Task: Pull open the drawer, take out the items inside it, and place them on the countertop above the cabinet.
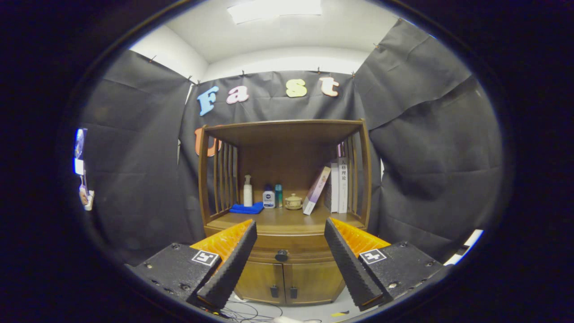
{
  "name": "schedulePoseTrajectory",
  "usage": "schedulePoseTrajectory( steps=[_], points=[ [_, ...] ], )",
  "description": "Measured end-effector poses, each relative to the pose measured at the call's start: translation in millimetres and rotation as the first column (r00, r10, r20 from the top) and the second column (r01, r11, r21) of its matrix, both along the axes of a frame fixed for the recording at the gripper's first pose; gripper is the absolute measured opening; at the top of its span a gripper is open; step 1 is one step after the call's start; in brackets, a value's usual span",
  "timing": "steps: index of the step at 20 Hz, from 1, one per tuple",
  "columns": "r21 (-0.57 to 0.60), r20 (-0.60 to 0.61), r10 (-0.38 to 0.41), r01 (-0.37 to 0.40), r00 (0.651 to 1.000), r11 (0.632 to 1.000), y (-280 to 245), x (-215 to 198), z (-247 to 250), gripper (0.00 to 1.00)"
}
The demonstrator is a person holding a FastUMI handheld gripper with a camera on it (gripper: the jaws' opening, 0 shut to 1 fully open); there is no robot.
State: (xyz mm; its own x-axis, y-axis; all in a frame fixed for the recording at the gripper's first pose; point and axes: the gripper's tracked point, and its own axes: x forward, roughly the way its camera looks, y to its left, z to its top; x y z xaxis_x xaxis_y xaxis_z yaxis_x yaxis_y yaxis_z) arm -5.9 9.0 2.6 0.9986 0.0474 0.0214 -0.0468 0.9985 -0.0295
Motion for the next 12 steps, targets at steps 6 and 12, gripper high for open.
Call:
schedulePoseTrajectory(
  steps=[6,12],
  points=[
    [-0.014,-0.004,0.032,-0.032,0.999,0.999,9,14,-19,0.99],
    [-0.043,-0.008,0.020,-0.020,1.000,0.999,12,56,-63,0.99]
  ],
)
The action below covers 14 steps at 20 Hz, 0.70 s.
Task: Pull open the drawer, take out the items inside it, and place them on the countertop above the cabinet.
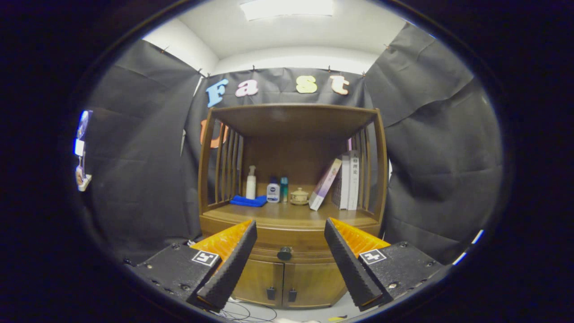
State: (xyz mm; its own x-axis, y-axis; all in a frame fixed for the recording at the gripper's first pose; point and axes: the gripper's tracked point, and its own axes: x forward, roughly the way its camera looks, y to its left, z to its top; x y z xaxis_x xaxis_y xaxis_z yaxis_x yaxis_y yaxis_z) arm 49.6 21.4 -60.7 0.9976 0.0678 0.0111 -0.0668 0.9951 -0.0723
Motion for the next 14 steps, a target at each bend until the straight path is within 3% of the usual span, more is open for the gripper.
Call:
schedulePoseTrajectory(
  steps=[14],
  points=[
    [-0.015,-0.198,-0.041,0.039,0.979,0.999,4,148,-136,0.99]
  ],
)
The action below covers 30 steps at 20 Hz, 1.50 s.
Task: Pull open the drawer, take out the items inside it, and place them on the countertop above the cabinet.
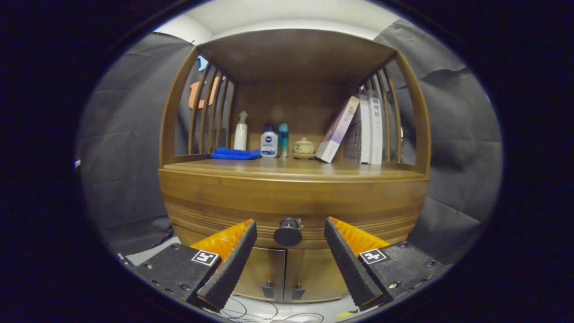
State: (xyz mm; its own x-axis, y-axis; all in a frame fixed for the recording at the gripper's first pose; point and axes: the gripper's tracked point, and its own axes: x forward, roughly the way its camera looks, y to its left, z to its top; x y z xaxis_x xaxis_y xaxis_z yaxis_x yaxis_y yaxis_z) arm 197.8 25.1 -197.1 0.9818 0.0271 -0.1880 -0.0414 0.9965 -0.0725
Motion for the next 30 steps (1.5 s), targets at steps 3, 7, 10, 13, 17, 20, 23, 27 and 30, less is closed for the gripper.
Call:
schedulePoseTrajectory(
  steps=[3,7,10,13,17,20,23,27,30],
  points=[
    [-0.014,-0.029,-0.015,0.015,0.999,1.000,-8,12,-10,0.99],
    [-0.002,-0.048,-0.027,0.027,0.998,1.000,-2,32,-23,0.88],
    [0.006,-0.046,-0.030,0.030,0.998,1.000,-2,39,-23,0.72],
    [-0.013,-0.028,-0.044,0.043,0.999,0.999,-1,37,-24,0.58],
    [0.006,-0.033,-0.076,0.076,0.997,0.997,-1,39,-26,0.48],
    [0.004,-0.051,-0.069,0.069,0.996,0.998,-1,40,-26,0.44],
    [-0.007,-0.062,-0.067,0.067,0.996,0.998,-2,38,-26,0.40],
    [-0.016,-0.064,-0.056,0.056,0.996,0.998,-1,23,-25,0.40],
    [-0.010,-0.067,-0.047,0.046,0.997,0.999,-2,8,-25,0.39]
  ],
)
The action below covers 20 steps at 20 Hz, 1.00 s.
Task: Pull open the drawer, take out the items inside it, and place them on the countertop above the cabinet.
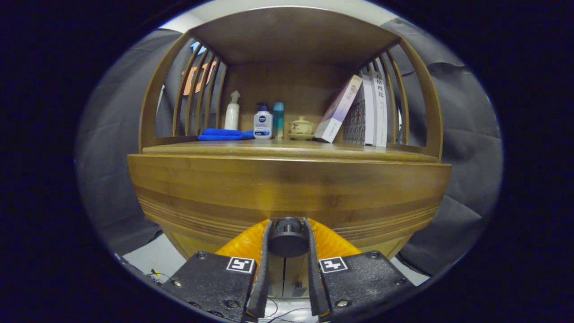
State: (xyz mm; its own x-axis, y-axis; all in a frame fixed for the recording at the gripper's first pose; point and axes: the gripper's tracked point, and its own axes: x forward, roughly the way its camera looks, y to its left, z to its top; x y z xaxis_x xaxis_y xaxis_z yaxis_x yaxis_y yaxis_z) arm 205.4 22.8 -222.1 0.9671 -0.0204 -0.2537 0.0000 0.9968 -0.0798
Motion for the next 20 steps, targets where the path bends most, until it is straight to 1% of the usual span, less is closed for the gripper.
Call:
schedulePoseTrajectory(
  steps=[15,20],
  points=[
    [0.025,-0.004,0.020,-0.020,1.000,0.999,-5,-97,0,0.39],
    [0.026,-0.011,0.029,-0.029,1.000,0.999,-6,-123,-5,0.39]
  ],
)
